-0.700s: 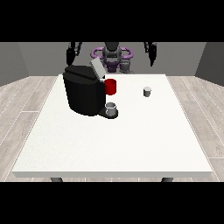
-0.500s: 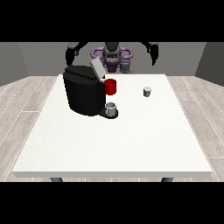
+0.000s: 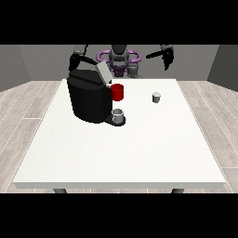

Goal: Insert the coffee pod into the coffee machine and close the lid

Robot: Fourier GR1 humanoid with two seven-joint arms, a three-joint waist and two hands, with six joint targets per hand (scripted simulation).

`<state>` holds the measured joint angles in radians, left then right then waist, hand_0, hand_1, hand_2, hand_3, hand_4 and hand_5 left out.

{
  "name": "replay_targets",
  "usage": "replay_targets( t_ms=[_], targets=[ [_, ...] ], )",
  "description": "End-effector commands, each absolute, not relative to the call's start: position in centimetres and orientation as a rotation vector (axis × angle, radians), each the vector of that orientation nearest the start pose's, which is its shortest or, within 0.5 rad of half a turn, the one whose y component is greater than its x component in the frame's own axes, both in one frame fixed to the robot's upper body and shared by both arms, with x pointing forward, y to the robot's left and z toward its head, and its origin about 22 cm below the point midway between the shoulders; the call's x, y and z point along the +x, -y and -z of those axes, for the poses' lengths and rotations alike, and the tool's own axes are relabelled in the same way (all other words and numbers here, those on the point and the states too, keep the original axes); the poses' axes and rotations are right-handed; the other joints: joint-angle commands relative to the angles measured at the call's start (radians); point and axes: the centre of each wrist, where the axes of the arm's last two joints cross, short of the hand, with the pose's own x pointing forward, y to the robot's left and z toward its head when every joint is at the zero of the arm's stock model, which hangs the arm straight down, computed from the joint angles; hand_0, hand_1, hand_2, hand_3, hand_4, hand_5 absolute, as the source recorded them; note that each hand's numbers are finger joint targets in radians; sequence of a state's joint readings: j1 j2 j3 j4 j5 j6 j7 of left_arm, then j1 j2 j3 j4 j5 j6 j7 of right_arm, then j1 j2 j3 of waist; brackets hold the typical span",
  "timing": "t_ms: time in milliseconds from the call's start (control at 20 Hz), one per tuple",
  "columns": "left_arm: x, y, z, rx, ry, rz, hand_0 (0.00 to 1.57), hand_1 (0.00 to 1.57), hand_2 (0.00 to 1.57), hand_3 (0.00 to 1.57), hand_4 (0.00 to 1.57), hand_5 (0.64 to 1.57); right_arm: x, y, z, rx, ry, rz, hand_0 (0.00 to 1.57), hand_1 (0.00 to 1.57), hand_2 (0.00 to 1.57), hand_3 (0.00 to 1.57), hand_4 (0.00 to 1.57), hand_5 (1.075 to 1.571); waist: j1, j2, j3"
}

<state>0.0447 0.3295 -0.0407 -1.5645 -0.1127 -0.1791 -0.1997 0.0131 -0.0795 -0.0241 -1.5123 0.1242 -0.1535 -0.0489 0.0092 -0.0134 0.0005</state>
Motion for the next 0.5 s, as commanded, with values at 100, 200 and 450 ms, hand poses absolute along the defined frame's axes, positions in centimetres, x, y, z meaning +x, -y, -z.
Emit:
replay_targets(
  t_ms=[100, 200, 450],
  targets=[
    [25.5, -33.2, -2.1, 0.258, 1.586, 0.664, 0.0, 0.0, 0.0, 0.0, 0.0, 1.571, 25.2, 23.6, 0.2, -0.296, 1.615, -0.066, 0.0, 0.0, 0.0, 0.0, 0.0, 1.571, -0.056, 0.068, -0.0006],
    [27.2, -35.2, -4.5, 0.309, 1.58, 0.668, 0.0, 0.0, 0.0, 0.0, 0.0, 1.571, 26.2, 24.5, -0.7, -0.269, 1.626, -0.069, 0.0, 0.0, 0.0, 0.0, 0.0, 1.571, -0.075, 0.103, -0.0006],
    [29.9, -35.8, -5.8, 0.387, 1.494, 0.713, 0.0, 0.0, 0.0, 0.0, 0.0, 1.571, 27.6, 20.9, -2.3, -0.197, 1.66, -0.046, 0.0, 0.0, 0.0, 0.0, 0.0, 1.571, -0.119, 0.141, -0.0006]
  ],
)
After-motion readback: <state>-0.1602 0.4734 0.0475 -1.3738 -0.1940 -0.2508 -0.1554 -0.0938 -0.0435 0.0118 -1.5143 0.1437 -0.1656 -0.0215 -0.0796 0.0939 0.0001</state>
